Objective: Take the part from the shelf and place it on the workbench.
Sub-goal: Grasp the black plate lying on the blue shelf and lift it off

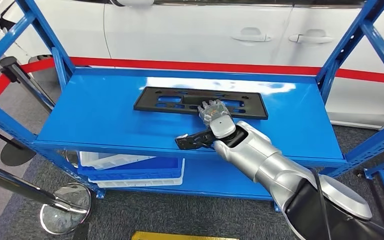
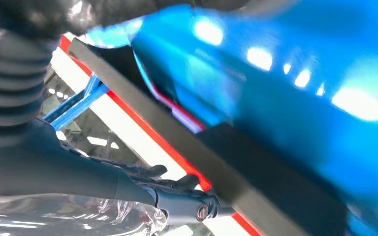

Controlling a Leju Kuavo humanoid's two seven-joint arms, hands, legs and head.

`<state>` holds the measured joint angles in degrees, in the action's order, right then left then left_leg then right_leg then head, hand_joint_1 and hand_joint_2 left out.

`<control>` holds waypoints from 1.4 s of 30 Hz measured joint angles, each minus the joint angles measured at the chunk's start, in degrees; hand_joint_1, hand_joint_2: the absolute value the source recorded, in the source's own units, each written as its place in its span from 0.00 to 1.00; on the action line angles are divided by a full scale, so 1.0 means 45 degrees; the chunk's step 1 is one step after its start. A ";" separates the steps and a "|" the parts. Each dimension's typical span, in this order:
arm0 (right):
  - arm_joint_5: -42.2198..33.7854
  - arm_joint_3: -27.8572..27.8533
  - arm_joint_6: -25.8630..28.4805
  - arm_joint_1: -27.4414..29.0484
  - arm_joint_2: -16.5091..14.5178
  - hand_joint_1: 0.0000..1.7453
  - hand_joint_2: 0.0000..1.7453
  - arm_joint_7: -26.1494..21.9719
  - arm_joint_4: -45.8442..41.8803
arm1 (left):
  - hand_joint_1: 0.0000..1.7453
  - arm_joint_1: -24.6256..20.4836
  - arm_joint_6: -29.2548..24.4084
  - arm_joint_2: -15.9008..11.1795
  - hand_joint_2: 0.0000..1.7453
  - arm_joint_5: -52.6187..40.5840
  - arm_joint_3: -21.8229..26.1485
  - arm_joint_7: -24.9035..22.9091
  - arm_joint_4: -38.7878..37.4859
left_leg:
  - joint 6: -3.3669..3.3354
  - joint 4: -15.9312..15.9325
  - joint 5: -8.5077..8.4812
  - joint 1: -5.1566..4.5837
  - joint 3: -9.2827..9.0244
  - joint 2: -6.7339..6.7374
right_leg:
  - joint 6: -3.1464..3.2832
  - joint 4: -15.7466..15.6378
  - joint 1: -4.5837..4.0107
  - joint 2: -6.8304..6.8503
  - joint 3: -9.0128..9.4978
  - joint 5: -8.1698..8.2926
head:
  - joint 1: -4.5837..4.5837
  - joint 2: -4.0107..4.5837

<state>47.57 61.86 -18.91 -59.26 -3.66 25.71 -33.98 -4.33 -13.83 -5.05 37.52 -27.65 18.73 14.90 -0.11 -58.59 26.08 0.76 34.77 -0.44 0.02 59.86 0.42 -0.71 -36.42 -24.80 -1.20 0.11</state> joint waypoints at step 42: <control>-0.0139 0.0000 0.2168 0.0058 0.0146 1.00 1.00 0.0087 -0.0141 | 0.00 0.0018 0.1865 -0.0052 1.00 0.0695 -0.0018 0.1937 -0.0002 | 0.0238 -0.1180 0.0159 0.0027 0.0591 0.0030 | 0.0384 -0.0179 -0.0016 0.0015 0.0256 0.0024 | -0.0118 0.0000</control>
<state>46.95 61.86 -9.15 -59.00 -3.01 26.10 -34.62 -4.25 -5.44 -5.28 40.65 -27.74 27.45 14.89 0.96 -63.91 26.79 0.88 37.43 -0.31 1.74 59.05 0.35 -0.64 -35.26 -24.70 -1.73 0.11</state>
